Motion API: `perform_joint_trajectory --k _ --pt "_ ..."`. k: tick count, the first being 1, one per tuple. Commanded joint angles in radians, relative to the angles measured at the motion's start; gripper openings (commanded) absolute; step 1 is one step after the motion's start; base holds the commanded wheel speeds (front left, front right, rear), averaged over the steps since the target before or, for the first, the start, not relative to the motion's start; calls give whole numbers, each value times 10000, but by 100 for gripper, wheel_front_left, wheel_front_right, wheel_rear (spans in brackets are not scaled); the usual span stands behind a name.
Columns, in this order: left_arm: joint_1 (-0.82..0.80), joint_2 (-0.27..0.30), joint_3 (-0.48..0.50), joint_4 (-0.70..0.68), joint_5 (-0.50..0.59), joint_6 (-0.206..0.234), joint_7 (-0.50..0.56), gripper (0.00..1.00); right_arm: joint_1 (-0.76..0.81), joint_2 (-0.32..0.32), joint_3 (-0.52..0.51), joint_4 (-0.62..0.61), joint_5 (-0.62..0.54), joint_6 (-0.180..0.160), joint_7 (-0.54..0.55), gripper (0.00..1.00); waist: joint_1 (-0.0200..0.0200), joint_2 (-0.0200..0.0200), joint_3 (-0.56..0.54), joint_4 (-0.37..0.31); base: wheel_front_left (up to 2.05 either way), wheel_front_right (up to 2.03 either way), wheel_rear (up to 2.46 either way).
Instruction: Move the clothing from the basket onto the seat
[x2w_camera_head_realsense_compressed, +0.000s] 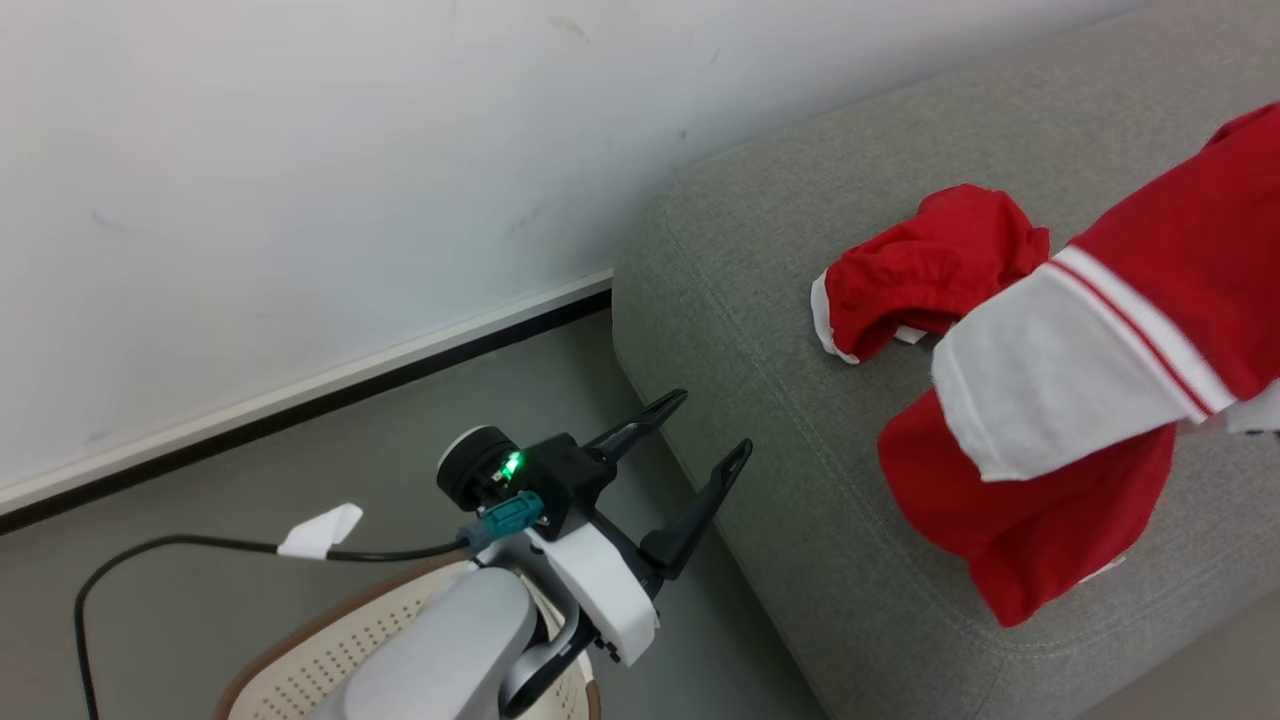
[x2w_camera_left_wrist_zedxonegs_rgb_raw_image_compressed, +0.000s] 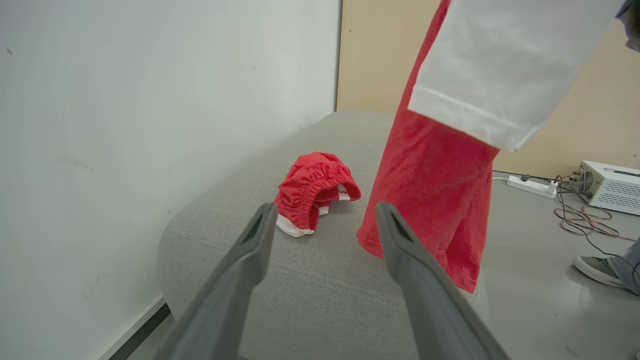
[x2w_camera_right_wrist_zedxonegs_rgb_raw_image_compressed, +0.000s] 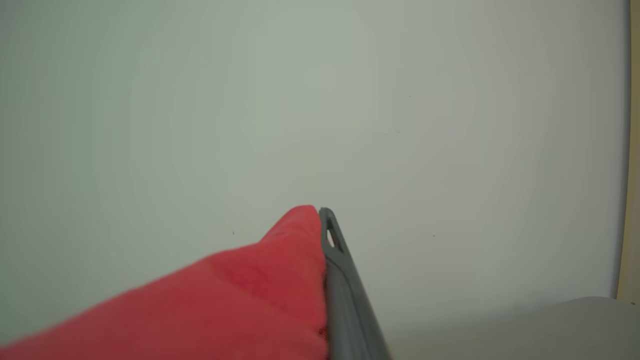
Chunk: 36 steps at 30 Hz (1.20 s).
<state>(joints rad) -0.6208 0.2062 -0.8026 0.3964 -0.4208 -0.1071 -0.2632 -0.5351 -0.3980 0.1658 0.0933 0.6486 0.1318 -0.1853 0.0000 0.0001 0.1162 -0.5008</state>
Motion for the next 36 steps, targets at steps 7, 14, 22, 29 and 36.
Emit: perform_joint_trajectory --k 7,14,22,29,36 --pt "-519 257 -56 -172 407 -142 -11 100 -1985 -954 -150 1068 1308 -23 148 0 0 -1 1268 558 0 0 0" --pt "-1320 409 -395 -62 434 -217 2 100 -3935 -1743 118 2854 1713 -23 218 0 0 -1 2641 1227 0 0 0" --pt "-1974 548 -664 62 232 -235 137 100 -4803 -1978 1539 5590 1257 -23 1559 0 0 -1 3804 1895 0 0 0" --pt "-2211 623 -703 109 88 -240 121 100 -5298 -1900 2485 7738 1450 -25 2806 0 0 -1 4133 2222 0 0 0" --pt "-2142 626 -645 250 -75 -231 74 100 -5669 -1914 3337 8949 1813 -23 4937 100 0 -1 3907 2258 0 0 0"
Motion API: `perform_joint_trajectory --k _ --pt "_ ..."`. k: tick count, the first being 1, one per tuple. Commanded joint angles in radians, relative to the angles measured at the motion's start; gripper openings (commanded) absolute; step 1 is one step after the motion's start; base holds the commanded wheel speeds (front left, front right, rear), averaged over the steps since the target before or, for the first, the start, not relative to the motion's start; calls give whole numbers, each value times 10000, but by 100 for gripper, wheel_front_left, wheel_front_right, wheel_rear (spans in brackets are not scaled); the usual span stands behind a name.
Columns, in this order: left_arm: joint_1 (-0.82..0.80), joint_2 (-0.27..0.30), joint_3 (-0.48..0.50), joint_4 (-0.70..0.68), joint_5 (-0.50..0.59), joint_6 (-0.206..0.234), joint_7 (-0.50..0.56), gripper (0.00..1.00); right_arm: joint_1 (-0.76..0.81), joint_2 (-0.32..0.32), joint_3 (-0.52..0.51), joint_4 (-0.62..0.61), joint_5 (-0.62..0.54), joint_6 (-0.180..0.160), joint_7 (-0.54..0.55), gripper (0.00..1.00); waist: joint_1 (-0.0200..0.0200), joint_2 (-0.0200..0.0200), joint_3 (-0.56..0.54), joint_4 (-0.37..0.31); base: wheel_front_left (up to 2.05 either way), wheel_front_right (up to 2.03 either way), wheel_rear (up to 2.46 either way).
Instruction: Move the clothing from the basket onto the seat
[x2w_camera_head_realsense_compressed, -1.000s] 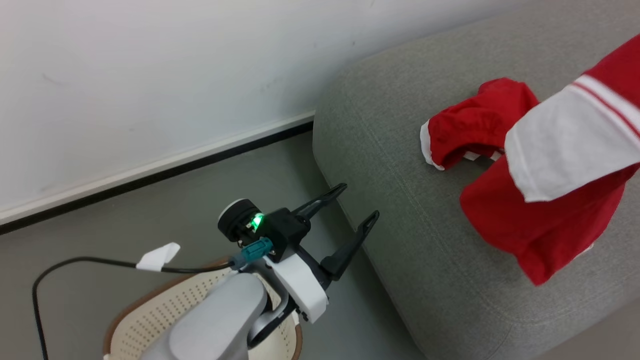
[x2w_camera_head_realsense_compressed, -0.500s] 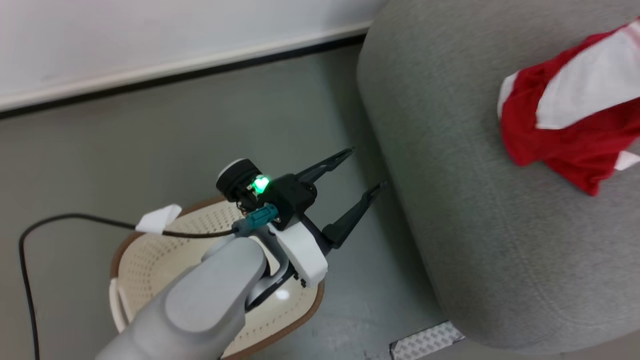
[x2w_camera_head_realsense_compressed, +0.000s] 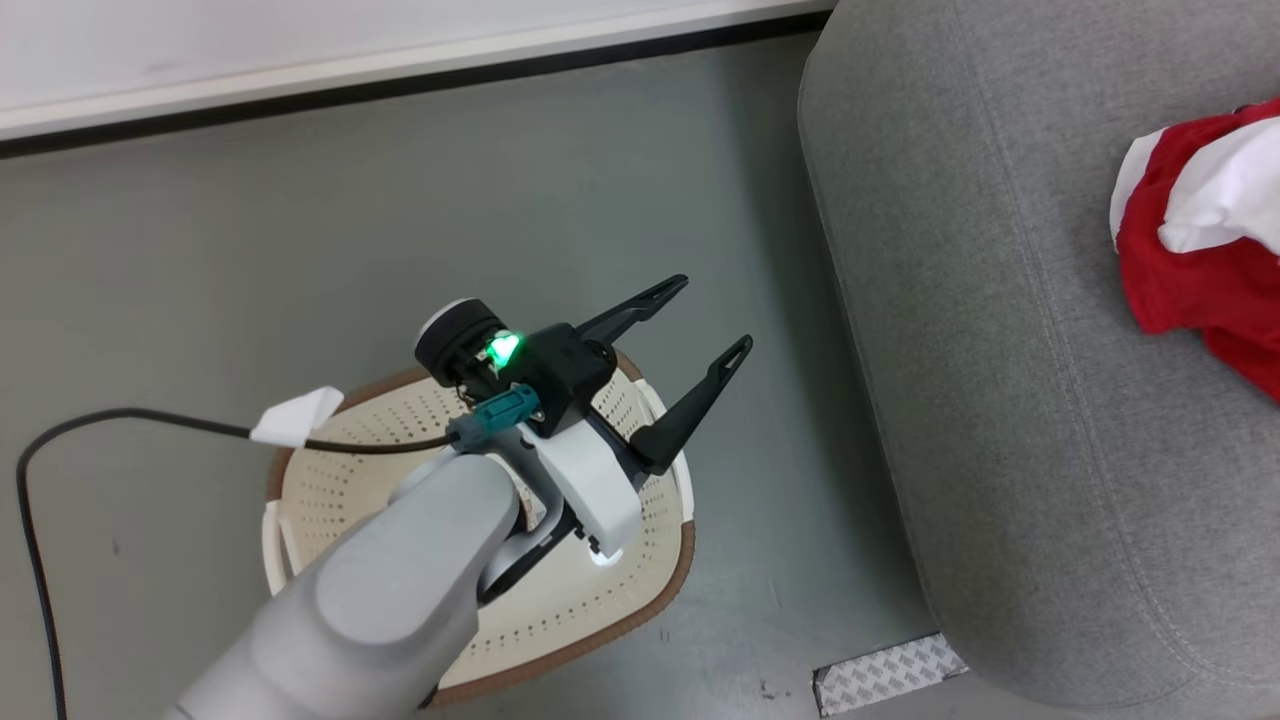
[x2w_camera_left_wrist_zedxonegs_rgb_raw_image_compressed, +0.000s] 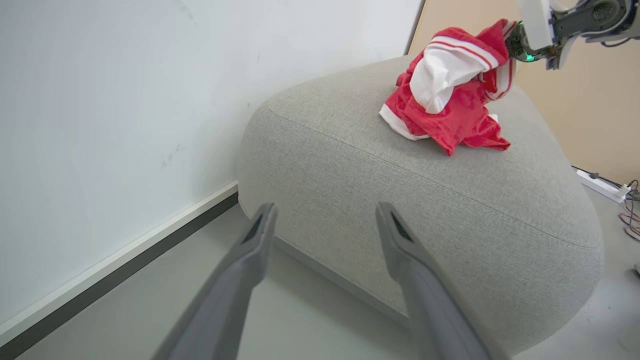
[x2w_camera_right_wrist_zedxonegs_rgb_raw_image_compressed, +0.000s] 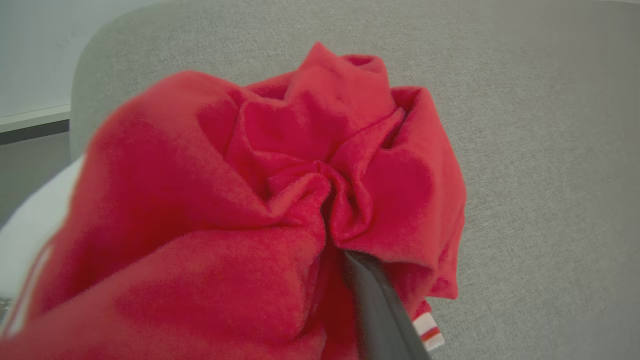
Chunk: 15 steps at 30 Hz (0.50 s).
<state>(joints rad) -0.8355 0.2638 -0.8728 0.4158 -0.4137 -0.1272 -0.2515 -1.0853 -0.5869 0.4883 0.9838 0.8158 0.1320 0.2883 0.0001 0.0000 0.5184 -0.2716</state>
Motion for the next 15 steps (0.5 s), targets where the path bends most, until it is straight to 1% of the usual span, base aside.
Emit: perform_joint_trajectory --k 1,4,8,9,15 --pt "57 46 75 86 -167 -21 -53 100 -234 -66 199 54 202 -27 356 100 -1 0 -196 -60 0 0 0" --pt "257 -2 116 171 -210 7 -83 100 -150 -85 509 -86 377 -27 751 100 -1 0 -537 -169 0 0 0" --pt "599 -88 199 349 -412 26 -124 100 102 -316 1014 -393 624 -25 1396 100 -1 0 -1190 -373 0 0 0" --pt "599 -88 199 349 -412 26 -124 100 102 -316 1014 -393 624 -25 1396 100 -1 0 -1190 -373 0 0 0" --pt "1277 -161 413 556 -690 40 -131 100 425 -882 1870 -1239 861 -27 2637 100 -1 0 -2281 -705 0 0 0"
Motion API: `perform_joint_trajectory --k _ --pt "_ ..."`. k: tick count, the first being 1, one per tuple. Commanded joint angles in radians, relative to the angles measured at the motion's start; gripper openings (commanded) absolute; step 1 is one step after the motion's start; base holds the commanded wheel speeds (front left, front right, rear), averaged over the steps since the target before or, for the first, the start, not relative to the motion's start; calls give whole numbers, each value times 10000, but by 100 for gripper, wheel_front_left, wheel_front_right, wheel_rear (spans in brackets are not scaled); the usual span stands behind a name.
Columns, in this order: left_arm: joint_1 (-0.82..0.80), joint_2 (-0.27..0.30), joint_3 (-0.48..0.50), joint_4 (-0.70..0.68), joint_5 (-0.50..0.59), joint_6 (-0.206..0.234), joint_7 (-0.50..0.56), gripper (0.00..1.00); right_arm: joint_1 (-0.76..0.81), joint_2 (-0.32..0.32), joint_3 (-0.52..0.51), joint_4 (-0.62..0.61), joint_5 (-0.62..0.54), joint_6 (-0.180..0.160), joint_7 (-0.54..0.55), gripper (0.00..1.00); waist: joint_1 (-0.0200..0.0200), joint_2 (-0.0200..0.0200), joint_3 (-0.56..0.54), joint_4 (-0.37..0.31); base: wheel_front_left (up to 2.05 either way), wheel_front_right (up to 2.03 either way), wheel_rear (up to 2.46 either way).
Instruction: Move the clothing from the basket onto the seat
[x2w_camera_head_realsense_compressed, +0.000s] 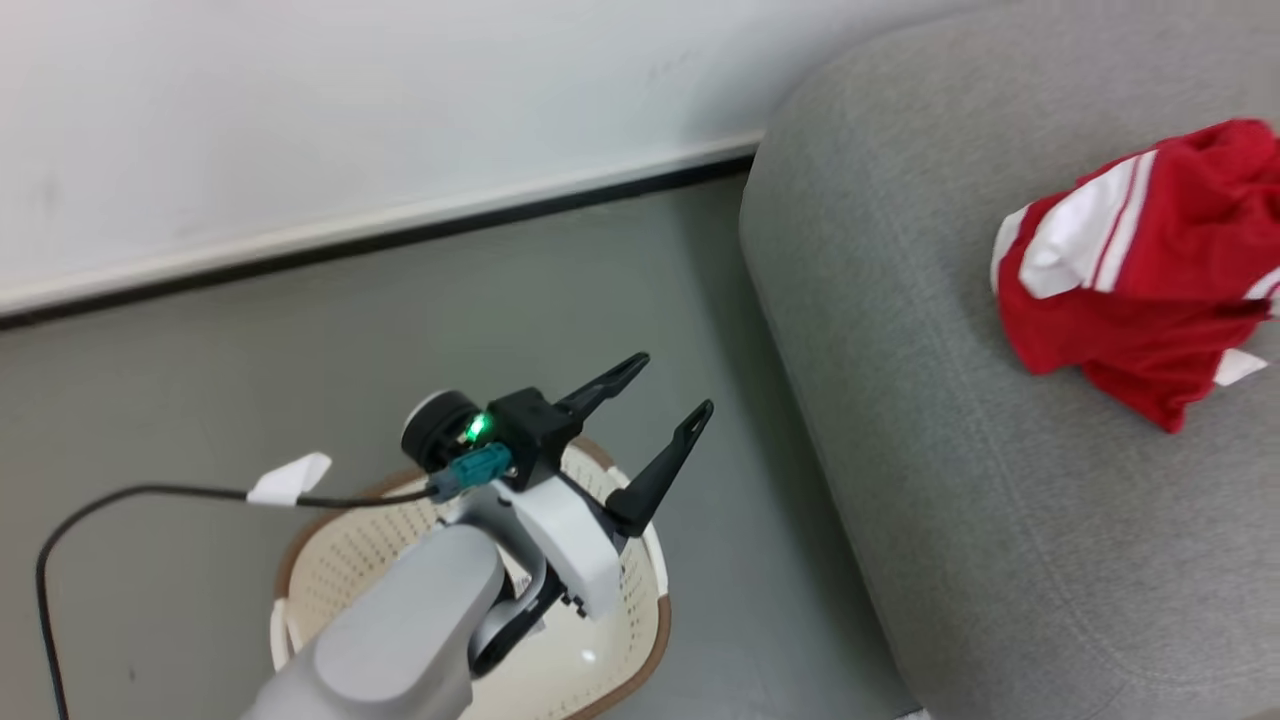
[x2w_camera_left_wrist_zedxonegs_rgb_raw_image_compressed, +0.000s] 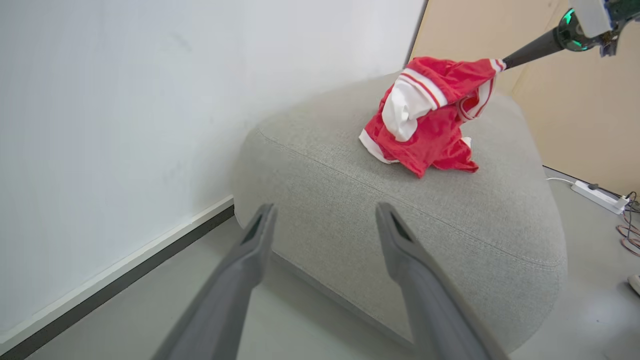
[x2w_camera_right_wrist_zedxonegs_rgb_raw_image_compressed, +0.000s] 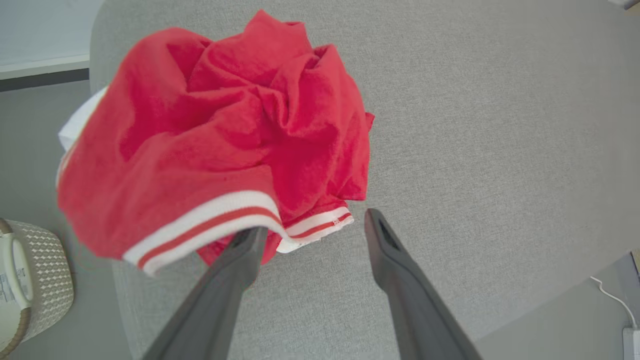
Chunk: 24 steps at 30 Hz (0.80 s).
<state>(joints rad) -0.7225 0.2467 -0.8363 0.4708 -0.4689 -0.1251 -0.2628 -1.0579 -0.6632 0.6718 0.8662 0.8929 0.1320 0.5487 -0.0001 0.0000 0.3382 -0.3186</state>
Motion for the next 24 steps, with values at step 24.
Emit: perform_joint_trajectory --k 24 --pt "3016 203 2976 -847 69 957 -15 100 3833 -1234 -1798 -6590 135 -25 -3256 100 1 0 -3096 1277 0 0 0"
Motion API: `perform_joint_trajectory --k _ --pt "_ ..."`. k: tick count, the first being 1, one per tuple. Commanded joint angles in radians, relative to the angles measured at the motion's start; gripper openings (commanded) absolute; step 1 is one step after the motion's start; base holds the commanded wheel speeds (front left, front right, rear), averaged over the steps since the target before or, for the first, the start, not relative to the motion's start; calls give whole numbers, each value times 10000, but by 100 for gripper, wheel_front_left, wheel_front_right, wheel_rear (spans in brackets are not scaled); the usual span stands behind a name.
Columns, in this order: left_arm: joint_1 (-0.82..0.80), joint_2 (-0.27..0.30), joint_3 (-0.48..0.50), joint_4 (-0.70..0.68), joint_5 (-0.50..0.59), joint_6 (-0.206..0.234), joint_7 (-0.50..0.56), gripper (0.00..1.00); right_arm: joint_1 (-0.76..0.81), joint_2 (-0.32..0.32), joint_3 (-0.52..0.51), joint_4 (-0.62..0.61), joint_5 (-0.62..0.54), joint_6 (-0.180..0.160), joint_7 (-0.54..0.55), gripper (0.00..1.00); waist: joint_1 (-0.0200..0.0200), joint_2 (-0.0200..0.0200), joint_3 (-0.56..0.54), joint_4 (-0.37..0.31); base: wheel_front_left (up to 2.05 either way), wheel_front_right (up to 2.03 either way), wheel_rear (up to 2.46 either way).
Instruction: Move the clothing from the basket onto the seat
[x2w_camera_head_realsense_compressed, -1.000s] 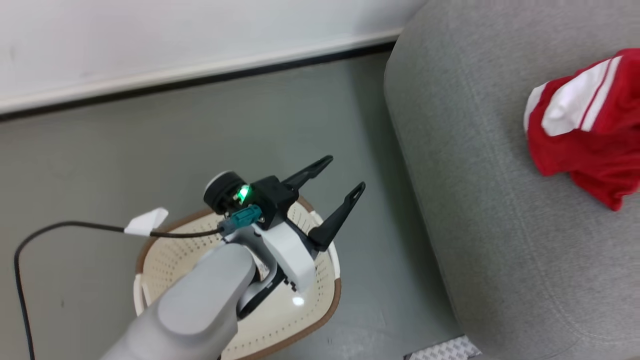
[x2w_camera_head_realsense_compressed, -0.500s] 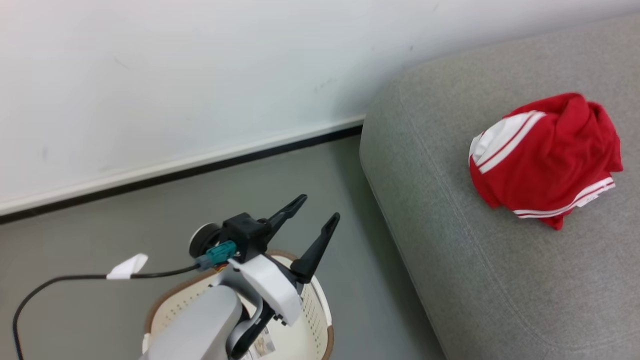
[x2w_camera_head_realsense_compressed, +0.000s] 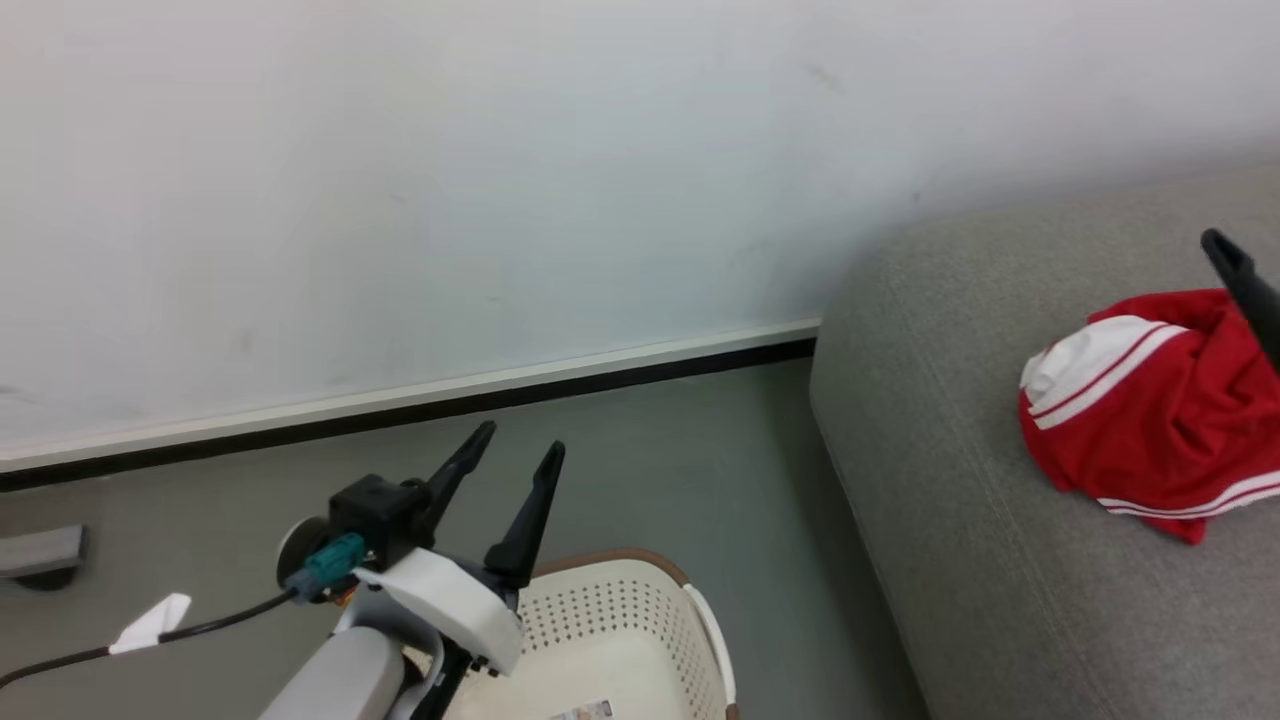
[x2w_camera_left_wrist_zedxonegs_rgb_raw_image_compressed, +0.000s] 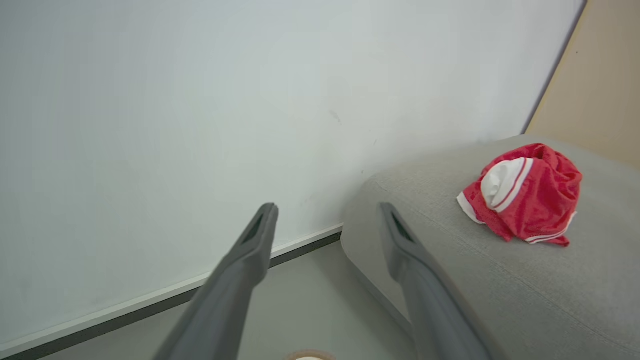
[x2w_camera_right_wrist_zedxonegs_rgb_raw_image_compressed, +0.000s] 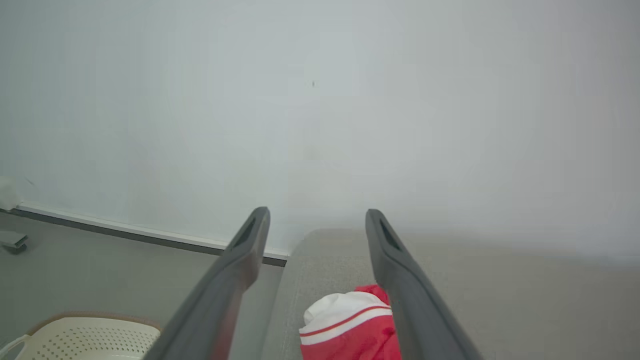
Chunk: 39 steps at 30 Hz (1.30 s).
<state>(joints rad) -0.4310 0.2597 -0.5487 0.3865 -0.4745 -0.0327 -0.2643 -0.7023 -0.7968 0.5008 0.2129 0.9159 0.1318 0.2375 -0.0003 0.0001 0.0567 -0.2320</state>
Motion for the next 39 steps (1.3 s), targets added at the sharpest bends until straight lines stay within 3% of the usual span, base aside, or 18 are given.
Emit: perform_joint_trajectory --k 1,12,20,30,39 --pt "243 106 250 -26 86 76 0 100 494 226 -199 -135 -232 -23 -339 100 3 -1 -339 538 0 0 0" --pt "1462 142 1969 -347 304 598 1 100 3009 2033 -1626 -629 -2159 -23 -2490 100 3 -1 -807 1956 0 0 0" --pt "2398 -173 3377 -594 508 604 -1 100 4707 3527 -2532 -467 -3377 -25 -4168 100 3 -1 -1071 2592 0 0 0" --pt "3448 -899 4945 -1078 1452 742 -1 100 6356 5174 -3379 251 -4497 -23 -4994 100 3 -1 -1177 2631 0 0 0" --pt "4142 -1436 5789 -1232 2663 620 -1 100 6714 6043 -3908 -1 -5557 -23 -5026 100 3 -1 -1095 2279 0 0 0"
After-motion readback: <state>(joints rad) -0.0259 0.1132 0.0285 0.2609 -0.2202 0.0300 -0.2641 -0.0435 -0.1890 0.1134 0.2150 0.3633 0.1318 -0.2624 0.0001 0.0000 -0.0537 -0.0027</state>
